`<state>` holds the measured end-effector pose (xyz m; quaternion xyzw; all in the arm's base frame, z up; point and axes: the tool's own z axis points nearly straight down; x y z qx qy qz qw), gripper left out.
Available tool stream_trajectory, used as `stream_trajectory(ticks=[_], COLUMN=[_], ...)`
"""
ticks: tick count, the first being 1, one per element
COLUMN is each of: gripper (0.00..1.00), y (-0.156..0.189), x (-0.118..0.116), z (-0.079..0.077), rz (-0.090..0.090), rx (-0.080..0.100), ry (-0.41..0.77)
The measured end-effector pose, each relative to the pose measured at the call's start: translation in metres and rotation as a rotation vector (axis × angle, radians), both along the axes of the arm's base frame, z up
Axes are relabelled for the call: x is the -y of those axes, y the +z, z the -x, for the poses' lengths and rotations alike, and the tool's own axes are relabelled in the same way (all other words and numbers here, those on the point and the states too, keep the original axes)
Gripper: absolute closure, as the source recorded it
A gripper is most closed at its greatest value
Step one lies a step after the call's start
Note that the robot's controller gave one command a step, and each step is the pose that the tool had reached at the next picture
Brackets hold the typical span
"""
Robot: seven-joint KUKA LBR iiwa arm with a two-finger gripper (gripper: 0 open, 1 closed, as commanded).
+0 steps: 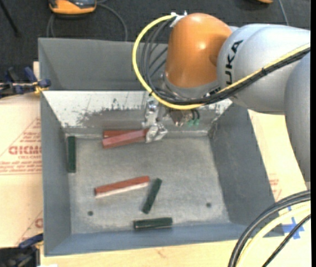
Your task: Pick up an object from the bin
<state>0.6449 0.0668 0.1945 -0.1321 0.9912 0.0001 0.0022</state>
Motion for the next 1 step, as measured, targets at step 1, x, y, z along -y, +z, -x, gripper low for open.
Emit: stream_trajectory(ticks=[1], gripper=[1.0], y=[0.0508], x=[0.036], z=[0.0028], rz=[-0.001], rx=[-0.006], ry=[-0.033])
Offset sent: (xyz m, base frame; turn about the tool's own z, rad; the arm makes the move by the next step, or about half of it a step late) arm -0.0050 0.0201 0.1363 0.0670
